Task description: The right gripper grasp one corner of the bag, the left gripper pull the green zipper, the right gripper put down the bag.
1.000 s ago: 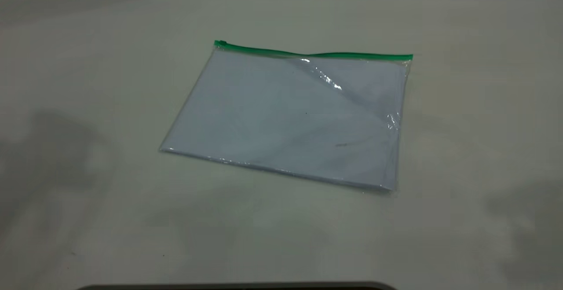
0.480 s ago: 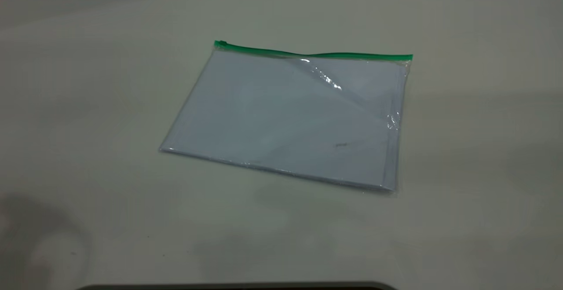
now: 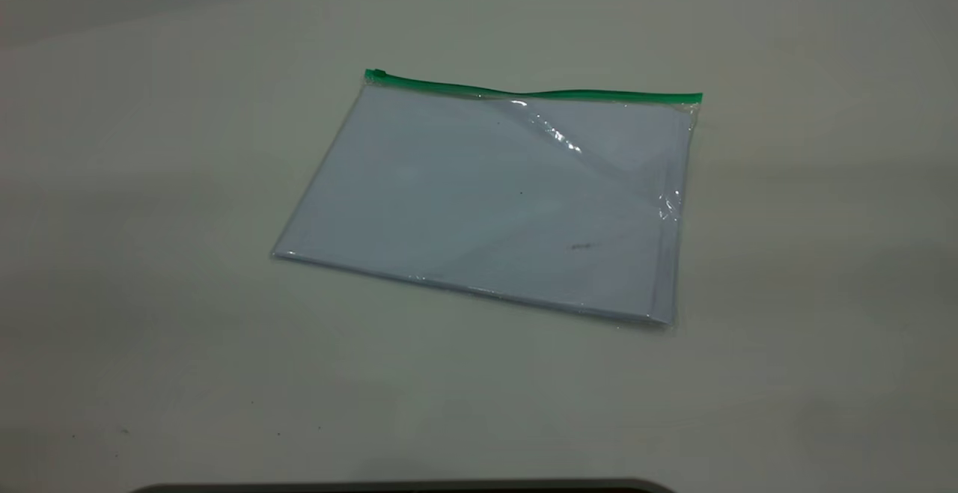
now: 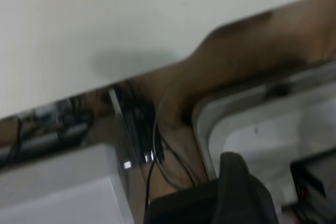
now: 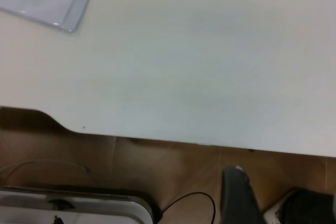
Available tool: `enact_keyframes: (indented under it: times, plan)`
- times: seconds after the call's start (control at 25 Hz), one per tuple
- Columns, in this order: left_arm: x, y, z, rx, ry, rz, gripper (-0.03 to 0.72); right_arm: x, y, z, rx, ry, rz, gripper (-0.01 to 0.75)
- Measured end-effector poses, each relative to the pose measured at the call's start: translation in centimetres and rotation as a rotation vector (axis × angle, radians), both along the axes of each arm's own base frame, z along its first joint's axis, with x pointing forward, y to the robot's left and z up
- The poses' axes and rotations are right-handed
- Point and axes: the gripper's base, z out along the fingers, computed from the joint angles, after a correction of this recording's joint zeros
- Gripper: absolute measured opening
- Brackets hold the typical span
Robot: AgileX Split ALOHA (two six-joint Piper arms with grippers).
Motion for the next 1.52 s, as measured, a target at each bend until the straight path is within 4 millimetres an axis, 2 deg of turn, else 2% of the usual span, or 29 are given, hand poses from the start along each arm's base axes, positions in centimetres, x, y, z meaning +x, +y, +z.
enact_keyframes:
  times: [0.36, 0.68, 0.88, 1.12, 1.32, 1.52]
  plan:
    - [-3.5, 0.4, 1.3, -0.029, -0.253, 0.005, 0.514, 0.0, 0.0, 0.0, 0.0, 0.0, 0.006, 0.394]
    - [-6.6, 0.7, 1.7, -0.051, -0.461, 0.006, 0.514, -0.1, 0.0, 0.1, 0.001, -0.009, 0.006, 0.347]
    - [-8.4, 0.6, 1.6, -0.038, -0.582, 0.124, 0.514, -2.5, -0.5, 0.8, 0.026, -0.177, -0.028, 0.315]
    - [-8.7, 0.4, 1.5, -0.026, -0.605, 0.199, 0.514, -6.3, -1.0, 1.1, 0.061, -0.431, -0.042, 0.268]
    - [-8.7, 0.4, 1.5, -0.026, -0.605, 0.199, 0.514, -6.5, -1.1, 1.0, 0.05, -0.438, -0.078, 0.236]
    - [-8.7, 0.4, 1.5, -0.026, -0.605, 0.199, 0.514, -6.5, -1.1, 1.0, 0.049, -0.439, -0.079, 0.236]
